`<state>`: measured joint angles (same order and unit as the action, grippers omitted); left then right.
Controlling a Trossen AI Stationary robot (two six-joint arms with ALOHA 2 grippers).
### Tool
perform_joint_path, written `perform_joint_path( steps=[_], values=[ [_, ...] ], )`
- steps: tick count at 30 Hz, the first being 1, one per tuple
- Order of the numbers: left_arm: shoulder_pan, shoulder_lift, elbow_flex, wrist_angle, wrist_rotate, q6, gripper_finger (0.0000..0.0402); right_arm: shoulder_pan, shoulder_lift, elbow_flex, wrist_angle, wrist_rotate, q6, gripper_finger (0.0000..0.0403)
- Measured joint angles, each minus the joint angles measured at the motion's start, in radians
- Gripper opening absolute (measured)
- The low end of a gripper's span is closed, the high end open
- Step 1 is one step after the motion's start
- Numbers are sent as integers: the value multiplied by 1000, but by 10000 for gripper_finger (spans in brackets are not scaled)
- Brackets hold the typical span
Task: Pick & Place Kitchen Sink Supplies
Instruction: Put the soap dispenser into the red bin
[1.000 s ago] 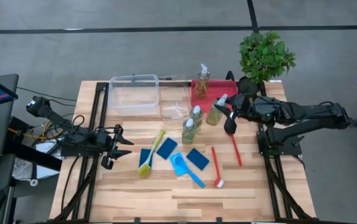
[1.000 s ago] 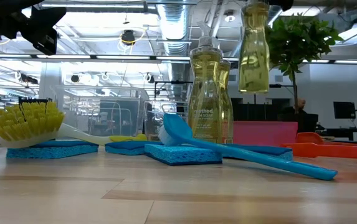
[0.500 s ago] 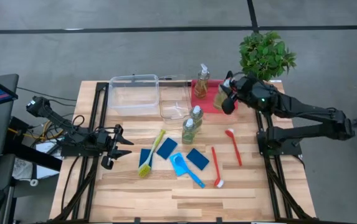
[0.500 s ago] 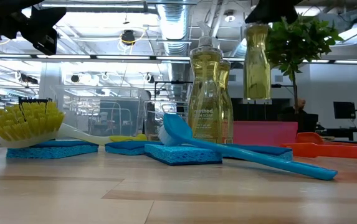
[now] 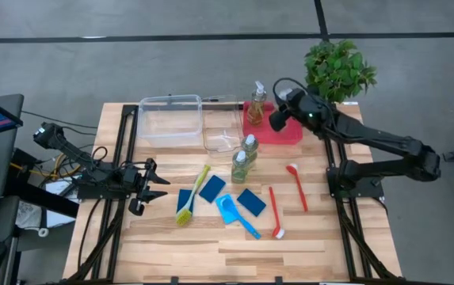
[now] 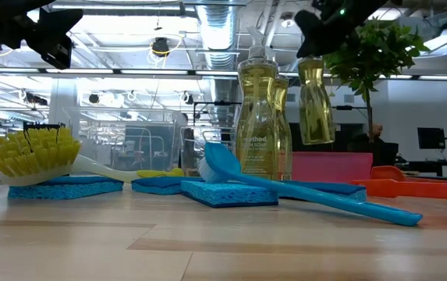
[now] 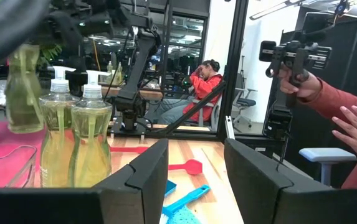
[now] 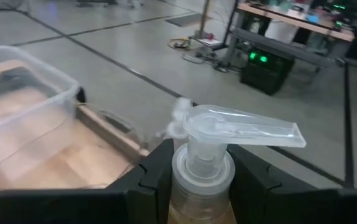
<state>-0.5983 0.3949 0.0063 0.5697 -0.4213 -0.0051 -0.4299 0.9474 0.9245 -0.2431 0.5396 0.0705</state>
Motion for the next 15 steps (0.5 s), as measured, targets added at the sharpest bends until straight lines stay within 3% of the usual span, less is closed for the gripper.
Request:
perform_joint_path(
  steps=[15],
  values=[
    [0, 0, 0, 0, 0, 0, 158, -164, 135, 0, 24, -16, 124, 111]
  ],
)
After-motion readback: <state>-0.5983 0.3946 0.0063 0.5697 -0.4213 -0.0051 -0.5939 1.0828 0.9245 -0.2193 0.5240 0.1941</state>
